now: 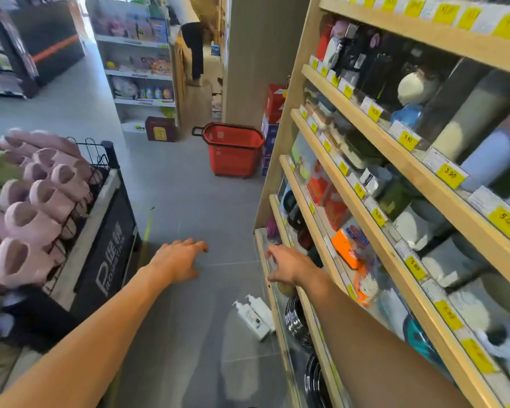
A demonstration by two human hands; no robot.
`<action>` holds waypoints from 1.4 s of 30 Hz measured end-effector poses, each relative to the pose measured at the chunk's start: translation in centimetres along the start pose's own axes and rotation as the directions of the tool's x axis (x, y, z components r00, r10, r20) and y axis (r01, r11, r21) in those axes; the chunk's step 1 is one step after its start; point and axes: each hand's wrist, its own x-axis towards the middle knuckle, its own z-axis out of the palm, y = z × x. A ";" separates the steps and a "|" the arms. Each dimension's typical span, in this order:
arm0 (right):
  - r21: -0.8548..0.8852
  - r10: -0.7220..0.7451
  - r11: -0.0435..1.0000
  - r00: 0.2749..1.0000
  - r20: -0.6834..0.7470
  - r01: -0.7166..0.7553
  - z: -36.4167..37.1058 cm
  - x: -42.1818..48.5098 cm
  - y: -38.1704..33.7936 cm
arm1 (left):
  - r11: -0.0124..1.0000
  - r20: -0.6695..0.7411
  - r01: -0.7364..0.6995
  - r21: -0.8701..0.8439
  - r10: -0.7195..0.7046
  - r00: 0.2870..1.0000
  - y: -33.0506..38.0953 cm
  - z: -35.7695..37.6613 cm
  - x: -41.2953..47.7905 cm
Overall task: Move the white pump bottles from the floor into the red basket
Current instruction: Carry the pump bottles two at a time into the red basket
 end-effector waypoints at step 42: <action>0.321 0.435 0.758 0.807 0.399 -0.568 51.7 35.6 24.7 | 0.706 0.580 0.575 -0.413 -0.283 0.764 9.6 53.3 38.6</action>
